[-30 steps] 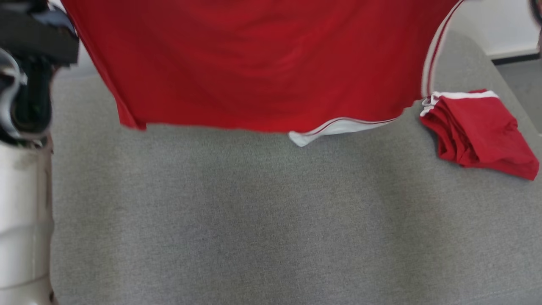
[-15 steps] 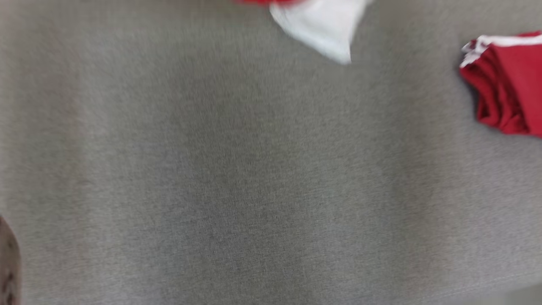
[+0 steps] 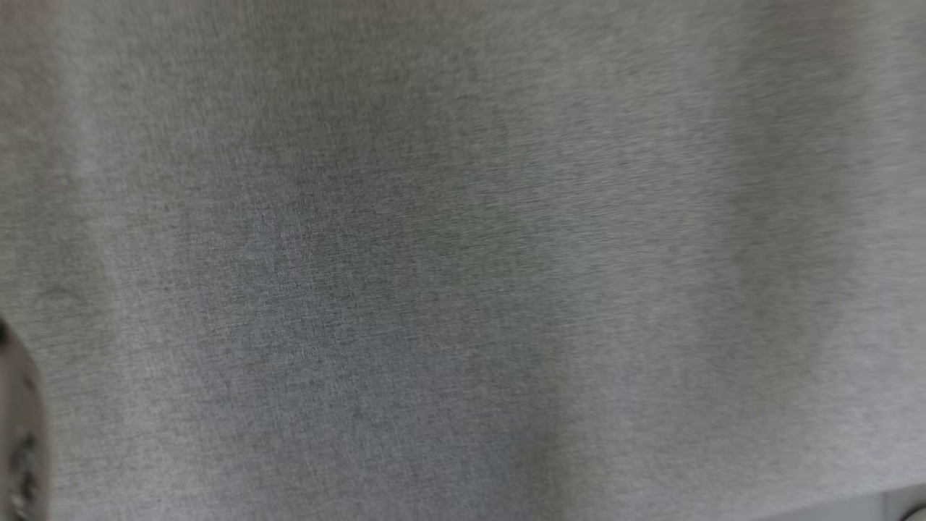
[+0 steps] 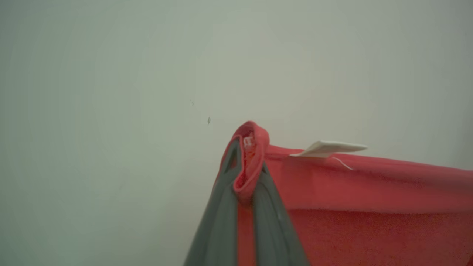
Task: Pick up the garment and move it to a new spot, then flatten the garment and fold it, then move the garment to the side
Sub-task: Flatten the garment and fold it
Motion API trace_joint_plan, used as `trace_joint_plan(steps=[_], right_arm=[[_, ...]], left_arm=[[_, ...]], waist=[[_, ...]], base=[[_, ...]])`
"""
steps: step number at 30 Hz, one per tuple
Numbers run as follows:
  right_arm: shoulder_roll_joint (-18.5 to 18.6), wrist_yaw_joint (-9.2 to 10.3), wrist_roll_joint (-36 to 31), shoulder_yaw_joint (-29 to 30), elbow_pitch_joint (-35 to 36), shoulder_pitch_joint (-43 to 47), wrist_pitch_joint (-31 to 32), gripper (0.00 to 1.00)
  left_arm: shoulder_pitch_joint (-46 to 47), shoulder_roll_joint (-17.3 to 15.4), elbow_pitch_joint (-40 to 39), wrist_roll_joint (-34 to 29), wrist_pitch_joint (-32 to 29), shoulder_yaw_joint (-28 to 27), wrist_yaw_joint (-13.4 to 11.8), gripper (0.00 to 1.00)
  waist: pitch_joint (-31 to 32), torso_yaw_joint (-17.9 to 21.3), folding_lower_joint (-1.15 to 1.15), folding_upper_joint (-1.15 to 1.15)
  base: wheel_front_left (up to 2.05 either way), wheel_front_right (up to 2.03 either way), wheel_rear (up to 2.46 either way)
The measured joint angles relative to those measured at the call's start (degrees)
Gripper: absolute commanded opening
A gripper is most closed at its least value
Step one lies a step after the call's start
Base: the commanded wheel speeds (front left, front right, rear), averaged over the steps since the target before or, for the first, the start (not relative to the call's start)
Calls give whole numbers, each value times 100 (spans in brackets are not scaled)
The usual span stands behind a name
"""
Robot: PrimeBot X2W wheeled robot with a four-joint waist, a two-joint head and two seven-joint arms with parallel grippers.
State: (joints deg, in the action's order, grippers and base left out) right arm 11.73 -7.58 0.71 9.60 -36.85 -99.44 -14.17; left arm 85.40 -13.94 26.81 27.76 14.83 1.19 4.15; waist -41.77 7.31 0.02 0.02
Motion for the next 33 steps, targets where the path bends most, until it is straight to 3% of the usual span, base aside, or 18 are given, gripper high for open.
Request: trace_joint_plan(steps=[7,10,13,20,24,26,33], right_arm=[[368,0,636,-1063,367,1151,16,0],[593,0,1079,-1401,682,1859,369,0],[813,1,1491,-1568,1106,2700,936,0],[1176,1,1996,-1492,2551,4971,3169,0],[1088,1,1925,-1087,3470,6327,4213,0],[762,1,1820,-795,3969,7217,4660,0],[370,0,1484,-501,4263,8585,5227,0]], left_arm=[[-1104,210,-148,32,14,-51,255,0],[-1677,271,-218,65,24,85,296,0],[-2353,341,-276,143,23,276,331,0],[-3973,339,-368,671,30,660,335,0],[-4912,415,-399,805,31,608,335,0],[-5478,524,-372,923,30,479,336,0],[-6392,678,-410,943,29,279,337,0]], waist=[[-269,-176,-1,0],[-167,-224,-2,-1],[26,-271,-2,-1],[768,-337,-4,-3],[1278,-337,-4,-3],[1658,-329,-5,-3],[2365,-300,-5,-4]], base=[[0,0,0],[0,0,0],[0,0,0],[0,0,0],[0,0,0],[0,0,0],[0,0,0]])
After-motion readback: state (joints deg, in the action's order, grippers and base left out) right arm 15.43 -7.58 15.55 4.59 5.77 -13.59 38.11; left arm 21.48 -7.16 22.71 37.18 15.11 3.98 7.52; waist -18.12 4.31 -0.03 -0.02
